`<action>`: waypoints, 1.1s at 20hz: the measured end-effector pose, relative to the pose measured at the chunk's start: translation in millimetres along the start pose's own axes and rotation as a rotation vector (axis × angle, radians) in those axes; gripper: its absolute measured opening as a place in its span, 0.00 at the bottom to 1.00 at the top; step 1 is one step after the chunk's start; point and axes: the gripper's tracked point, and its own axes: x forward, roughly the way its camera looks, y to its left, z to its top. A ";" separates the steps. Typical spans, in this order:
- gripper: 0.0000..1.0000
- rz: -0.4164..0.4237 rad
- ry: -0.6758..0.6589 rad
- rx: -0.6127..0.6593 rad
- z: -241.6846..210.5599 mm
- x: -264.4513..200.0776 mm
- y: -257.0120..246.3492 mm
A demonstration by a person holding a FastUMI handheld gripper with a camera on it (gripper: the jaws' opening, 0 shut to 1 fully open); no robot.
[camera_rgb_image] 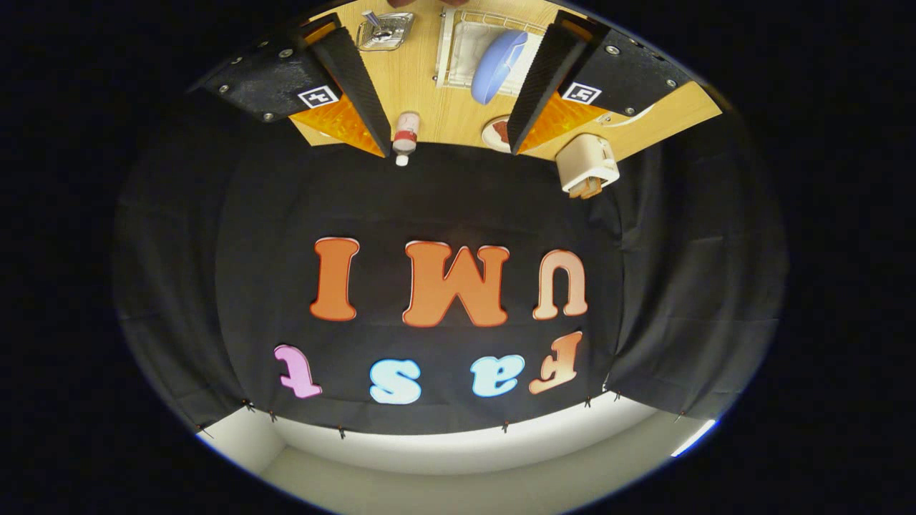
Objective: Take the plate from the dish rack, then take the spoon from the basket and place it into the plate.
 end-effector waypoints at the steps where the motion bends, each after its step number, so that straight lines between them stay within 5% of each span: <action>1: 0.97 0.016 0.064 -0.008 -14.6 4.6 5.6; 8: 0.98 0.090 0.372 0.030 -79.7 42.4 33.0; 22: 0.93 0.122 0.700 0.011 -166.6 92.2 54.6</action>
